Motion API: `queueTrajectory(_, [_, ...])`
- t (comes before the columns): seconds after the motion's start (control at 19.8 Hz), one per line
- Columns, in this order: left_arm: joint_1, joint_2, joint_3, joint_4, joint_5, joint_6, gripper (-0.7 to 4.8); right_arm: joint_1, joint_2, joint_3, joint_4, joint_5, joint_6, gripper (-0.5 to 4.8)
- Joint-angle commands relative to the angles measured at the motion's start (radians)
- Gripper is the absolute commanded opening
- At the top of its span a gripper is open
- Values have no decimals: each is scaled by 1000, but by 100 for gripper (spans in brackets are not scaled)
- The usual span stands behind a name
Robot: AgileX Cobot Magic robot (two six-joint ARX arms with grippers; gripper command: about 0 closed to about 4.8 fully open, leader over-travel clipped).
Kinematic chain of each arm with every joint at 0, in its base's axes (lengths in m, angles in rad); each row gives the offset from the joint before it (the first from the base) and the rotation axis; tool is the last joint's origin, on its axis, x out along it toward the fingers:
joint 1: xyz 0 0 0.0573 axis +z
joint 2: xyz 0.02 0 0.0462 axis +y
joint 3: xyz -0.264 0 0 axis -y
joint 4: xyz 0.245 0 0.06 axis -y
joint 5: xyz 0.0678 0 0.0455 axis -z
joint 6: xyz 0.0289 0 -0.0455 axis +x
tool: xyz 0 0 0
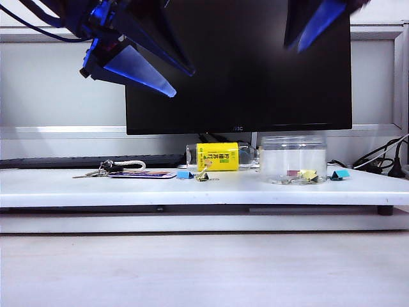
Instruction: Take the clips out of the round transparent plastic box and place them on the table.
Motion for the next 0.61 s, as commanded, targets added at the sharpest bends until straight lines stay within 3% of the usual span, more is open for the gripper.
queueTrajectory(0.05, [0, -2, 3, 13, 15, -16, 228, 0, 42, -32, 98, 1, 32, 115])
queueTrajectory(0.35, [0, -2, 2, 12, 15, -55, 228, 0, 154, -32, 202, 93, 156, 115])
queueTrajectory(0.61, [0, -2, 2, 8, 14, -55, 228, -13, 217, -32, 175, 188, 264, 115])
